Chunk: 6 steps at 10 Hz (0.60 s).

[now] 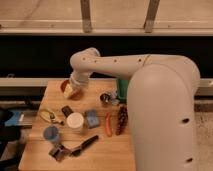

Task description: Wipe tray with eraser

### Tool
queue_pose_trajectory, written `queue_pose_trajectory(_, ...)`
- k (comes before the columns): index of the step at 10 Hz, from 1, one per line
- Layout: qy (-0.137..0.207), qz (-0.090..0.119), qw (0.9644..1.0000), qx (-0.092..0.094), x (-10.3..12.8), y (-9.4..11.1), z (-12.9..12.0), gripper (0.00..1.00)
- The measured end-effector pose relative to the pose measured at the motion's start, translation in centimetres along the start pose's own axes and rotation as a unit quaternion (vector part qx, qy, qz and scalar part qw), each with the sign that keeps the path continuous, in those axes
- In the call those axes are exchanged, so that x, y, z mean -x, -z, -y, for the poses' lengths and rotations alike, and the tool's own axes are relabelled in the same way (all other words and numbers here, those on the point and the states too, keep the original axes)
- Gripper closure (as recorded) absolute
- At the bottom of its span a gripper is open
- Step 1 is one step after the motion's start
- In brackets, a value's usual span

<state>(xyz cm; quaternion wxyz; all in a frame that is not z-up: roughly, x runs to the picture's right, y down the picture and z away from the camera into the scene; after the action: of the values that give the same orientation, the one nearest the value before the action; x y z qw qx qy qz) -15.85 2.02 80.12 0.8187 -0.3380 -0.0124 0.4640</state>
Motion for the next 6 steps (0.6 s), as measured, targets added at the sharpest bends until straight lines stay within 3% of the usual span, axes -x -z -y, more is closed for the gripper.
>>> queue_pose_trajectory(3, -0.001, -0.046, 0.9984, 0.033, -1.0, -5.6, -0.5, 0.20)
queue_pose_trajectory(6, -0.013, -0.089, 0.9940, 0.063, -3.2, -9.3, -1.7, 0.20)
